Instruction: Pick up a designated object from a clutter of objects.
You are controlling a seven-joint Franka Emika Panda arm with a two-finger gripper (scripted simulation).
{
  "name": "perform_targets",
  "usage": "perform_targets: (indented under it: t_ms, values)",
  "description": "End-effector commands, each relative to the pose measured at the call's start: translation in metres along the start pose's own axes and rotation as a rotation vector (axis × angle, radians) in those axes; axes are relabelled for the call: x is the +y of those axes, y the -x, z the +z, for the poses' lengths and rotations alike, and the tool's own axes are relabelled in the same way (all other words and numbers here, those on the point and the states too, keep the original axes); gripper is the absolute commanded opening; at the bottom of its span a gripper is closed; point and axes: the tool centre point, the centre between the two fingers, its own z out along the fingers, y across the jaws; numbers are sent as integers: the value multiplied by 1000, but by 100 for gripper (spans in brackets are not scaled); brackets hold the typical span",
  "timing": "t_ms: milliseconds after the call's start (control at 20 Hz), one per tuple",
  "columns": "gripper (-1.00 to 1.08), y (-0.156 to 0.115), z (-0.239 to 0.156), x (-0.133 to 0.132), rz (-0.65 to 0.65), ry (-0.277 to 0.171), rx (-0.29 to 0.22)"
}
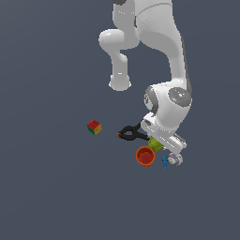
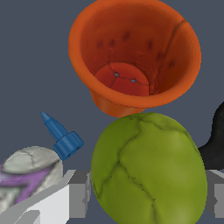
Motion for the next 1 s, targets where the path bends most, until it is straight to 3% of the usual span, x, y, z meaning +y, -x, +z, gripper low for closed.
perform_targets:
  t_ms: [0,950]
  values:
    - [-100,-9,-17,7,1,-3,2]
    - [-100,-103,-207,99,0,-5,-1]
